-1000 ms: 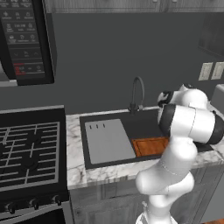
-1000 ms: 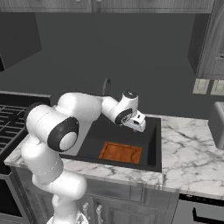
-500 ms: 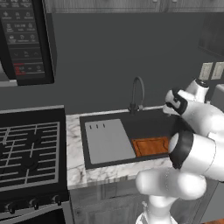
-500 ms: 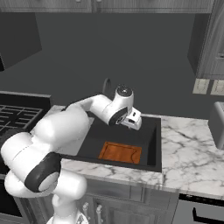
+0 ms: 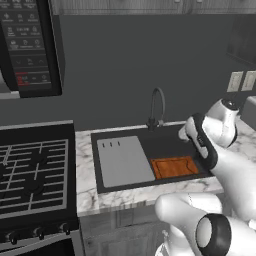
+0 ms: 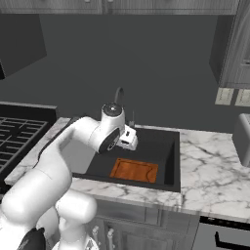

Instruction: Move the cutting board and knife to the sink. Then move spray from the cabinet to the counter.

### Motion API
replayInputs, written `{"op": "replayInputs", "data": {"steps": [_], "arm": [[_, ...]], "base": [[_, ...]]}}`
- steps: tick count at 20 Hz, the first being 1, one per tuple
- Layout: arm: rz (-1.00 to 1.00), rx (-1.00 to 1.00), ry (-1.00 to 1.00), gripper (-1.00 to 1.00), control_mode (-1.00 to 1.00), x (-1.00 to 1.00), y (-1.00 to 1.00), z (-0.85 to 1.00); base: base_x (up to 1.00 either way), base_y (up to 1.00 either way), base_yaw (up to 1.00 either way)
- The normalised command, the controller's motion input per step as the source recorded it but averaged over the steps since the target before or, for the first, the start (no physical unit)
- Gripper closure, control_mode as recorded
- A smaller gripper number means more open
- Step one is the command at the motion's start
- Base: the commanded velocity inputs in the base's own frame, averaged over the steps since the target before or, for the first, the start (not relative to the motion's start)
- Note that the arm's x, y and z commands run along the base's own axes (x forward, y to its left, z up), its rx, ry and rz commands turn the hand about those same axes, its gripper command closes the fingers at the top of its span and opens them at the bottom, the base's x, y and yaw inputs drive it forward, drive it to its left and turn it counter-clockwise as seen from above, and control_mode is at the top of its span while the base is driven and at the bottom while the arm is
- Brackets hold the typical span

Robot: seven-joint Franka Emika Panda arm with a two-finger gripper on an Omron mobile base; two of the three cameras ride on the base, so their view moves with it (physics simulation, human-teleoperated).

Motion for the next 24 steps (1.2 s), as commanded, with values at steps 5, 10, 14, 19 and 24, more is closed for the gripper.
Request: {"op": "replayInputs", "data": {"steps": [5,10,14,19,24], "arm": [[0.00,-0.05,0.00,-1.00,-1.00,-0.31,0.73,0.02],[0.00,-0.02,0.00,-1.00,-1.00,-0.16,0.61,0.14],[0.00,0.00,0.00,-1.00,-1.00,-0.03,0.19,0.26],[0.00,0.00,-0.01,-1.00,-1.00,-0.11,0.01,0.34],[0.05,0.00,-0.08,-1.00,-1.00,-0.41,0.14,0.50]], "base": [[0.00,0.00,0.00],[0.00,0.00,0.00],[0.00,0.00,0.00],[0.00,0.00,0.00],[0.00,0.00,0.00]]}}
